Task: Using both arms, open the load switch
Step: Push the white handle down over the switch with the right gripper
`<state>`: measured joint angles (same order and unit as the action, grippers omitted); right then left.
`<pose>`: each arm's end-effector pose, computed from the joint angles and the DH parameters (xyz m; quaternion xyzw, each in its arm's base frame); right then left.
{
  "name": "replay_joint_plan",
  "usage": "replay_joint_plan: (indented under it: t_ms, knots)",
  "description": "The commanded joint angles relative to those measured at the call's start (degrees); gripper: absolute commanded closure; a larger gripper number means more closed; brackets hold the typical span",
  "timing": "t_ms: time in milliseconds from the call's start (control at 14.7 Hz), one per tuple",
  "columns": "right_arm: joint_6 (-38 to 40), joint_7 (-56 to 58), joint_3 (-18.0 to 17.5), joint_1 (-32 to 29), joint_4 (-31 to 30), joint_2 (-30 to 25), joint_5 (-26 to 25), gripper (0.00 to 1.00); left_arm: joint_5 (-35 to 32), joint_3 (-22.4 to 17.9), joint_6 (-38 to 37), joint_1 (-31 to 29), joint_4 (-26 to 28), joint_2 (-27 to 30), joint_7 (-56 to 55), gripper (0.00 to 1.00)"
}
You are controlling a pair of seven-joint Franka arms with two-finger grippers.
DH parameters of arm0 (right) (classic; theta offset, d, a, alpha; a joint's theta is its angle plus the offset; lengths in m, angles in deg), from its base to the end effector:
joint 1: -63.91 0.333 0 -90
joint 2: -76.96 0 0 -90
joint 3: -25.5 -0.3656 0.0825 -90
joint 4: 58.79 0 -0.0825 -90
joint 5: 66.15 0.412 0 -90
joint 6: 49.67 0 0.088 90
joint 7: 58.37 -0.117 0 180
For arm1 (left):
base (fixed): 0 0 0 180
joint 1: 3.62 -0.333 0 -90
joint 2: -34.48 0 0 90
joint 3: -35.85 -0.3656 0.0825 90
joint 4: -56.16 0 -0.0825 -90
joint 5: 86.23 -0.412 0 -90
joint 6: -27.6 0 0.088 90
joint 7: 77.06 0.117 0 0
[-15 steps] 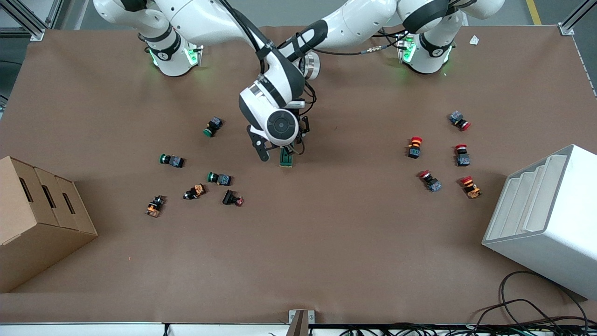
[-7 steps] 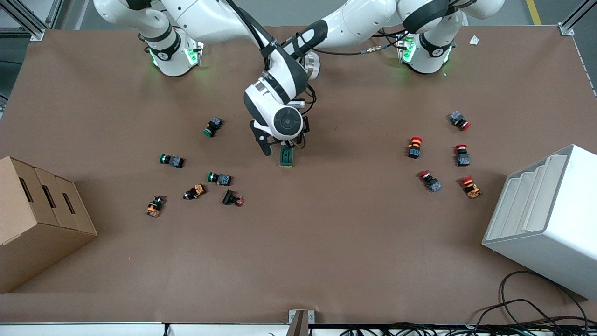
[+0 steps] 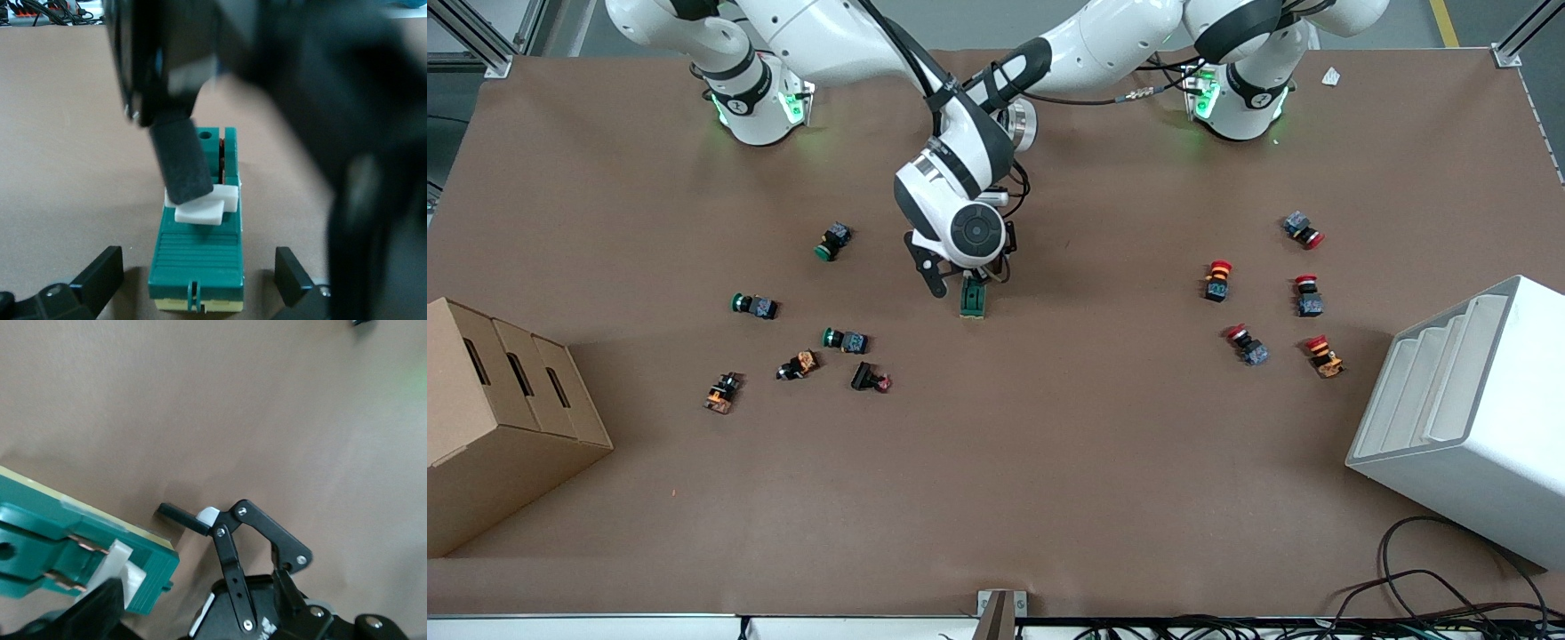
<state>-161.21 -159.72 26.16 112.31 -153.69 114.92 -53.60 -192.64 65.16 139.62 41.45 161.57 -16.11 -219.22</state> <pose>0.4502 0.5214 0.2110 0.8462 -0.4922 -0.1346 0.1534 0.2647 -0.6114 0.0874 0.8742 -0.0243 0.4847 0.0149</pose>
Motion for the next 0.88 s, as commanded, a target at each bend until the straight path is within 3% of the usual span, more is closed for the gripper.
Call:
replay_joint_plan:
  t_ms: [0,340,612,816]
  knots:
    - [-0.96,0.8,0.74,1.17,-1.25,0.28,-0.34,0.0,0.59,-0.91,0.66,-0.24,-0.38,-0.22,0.57,0.0]
    - [15.1,19.74,0.92,-12.16,7.43,-5.78,-0.51,0.0,1.37,-0.91,0.66,-0.16,-0.38,-0.13,0.83,0.0]
    - [14.96,43.19,0.83,-23.42,8.5,-10.44,-10.24,0.0,8.12,-0.56,0.66,-0.33,-1.17,2.32,6.52,0.0]
    - [12.49,61.12,0.75,-32.55,8.07,-13.25,-11.67,0.0,17.61,0.84,0.66,-0.51,-6.43,3.21,12.68,0.0]
